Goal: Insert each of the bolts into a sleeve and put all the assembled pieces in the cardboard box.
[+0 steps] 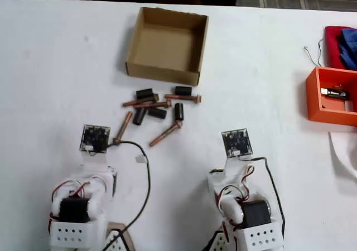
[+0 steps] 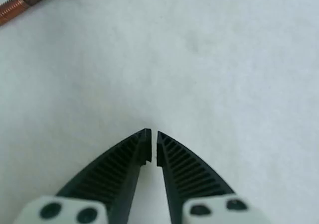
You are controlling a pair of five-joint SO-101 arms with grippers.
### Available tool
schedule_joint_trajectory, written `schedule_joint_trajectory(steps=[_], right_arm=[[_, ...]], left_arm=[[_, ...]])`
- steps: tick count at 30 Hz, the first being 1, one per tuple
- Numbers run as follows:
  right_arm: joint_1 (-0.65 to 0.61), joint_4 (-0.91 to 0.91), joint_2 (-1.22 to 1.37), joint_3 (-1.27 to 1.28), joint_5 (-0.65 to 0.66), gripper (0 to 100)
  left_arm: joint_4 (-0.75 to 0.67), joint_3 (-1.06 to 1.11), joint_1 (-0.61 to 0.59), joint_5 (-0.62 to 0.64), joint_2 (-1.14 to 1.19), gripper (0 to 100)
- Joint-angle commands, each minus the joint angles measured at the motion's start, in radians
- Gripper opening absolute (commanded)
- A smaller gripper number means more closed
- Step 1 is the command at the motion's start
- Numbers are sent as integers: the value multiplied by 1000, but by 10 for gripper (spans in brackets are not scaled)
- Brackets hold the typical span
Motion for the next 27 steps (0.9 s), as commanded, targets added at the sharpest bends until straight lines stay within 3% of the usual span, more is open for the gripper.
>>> schedule_joint_trajectory(steps=[1,11,18,21,24,27], right_arm=[[-7,-16,-4,11,-5,22],[-38,-58,-4,12,-5,25],[-39,-607,-5,12,-5,25],[44,-736,-4,12,-5,25],[93,-746,-4,12,31,36],[119,-648,-5,-31,196,89]], left_arm=[[-20,21,-5,-6,-20,27],[-20,21,-5,-6,-20,27],[-20,21,-5,-6,-20,27],[-20,21,-5,-6,-20,27],[-20,21,-5,-6,-20,27],[-20,21,-5,-6,-20,27]])
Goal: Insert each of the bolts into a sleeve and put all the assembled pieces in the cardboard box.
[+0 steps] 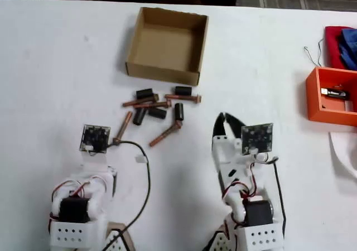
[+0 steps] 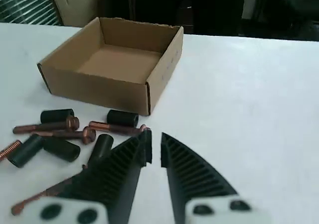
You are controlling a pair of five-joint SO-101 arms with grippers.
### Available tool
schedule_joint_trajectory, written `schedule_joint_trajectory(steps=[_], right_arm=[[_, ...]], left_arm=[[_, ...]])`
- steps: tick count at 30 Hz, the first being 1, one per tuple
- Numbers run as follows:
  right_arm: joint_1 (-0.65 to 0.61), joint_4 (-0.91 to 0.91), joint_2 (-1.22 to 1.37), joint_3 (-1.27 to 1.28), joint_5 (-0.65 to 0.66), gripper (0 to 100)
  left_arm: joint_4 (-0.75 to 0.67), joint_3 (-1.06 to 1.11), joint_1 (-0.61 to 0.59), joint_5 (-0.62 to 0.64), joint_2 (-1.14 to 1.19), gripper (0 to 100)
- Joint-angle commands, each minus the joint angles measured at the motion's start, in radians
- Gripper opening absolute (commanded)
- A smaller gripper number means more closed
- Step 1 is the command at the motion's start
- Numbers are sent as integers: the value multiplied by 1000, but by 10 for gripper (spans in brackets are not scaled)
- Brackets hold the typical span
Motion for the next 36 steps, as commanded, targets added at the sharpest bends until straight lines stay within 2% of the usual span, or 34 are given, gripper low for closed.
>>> schedule_joint_trajectory(steps=[1,6,10,13,17,20,24,28,33,36], right_arm=[[54,124,-5,-83,166,101],[93,331,-1,-465,181,111],[12,420,96,-690,181,111],[-16,470,317,-841,158,111],[-19,582,713,-1102,12,112],[-88,742,947,-1301,-100,112],[-200,822,1171,-1419,-135,112],[-269,792,1385,-1427,-109,113],[-306,742,1638,-1433,91,113],[-308,702,1750,-1435,127,113]], left_arm=[[-20,21,-5,-6,-20,27],[-20,21,-5,-6,-20,27],[-20,21,-5,-6,-20,27],[-20,21,-5,-6,-20,27],[-20,21,-5,-6,-20,27],[-20,21,-5,-6,-20,27],[-20,21,-5,-6,-20,27],[-20,21,-5,-6,-20,27],[-20,21,-5,-6,-20,27],[-20,21,-5,-6,-20,27]])
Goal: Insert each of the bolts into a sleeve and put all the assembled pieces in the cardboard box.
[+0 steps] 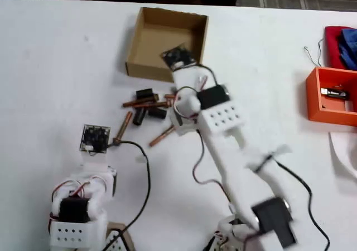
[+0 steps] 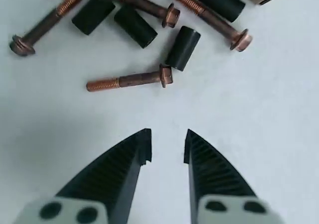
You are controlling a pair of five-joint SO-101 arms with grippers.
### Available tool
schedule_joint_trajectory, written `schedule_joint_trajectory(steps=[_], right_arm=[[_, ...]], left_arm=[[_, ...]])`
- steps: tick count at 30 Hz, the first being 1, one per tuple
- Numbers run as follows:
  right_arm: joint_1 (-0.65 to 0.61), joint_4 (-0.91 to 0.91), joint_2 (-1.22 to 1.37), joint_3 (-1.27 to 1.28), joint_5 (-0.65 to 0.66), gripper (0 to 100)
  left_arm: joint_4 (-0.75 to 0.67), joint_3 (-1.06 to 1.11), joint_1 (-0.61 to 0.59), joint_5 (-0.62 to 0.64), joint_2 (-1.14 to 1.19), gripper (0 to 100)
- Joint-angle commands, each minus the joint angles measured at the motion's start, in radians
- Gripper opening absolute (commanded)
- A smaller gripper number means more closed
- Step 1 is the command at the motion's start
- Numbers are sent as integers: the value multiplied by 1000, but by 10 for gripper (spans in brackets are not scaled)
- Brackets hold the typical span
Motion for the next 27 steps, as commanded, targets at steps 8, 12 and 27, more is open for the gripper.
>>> schedule_joint_trajectory(steps=[8,12,27], right_arm=[[-8,-64,268,-203,37,190],[-13,-73,318,-288,35,190],[13,-114,636,-535,-144,190]], left_arm=[[-20,21,-5,-6,-20,27],[-20,21,-5,-6,-20,27],[-20,21,-5,-6,-20,27]])
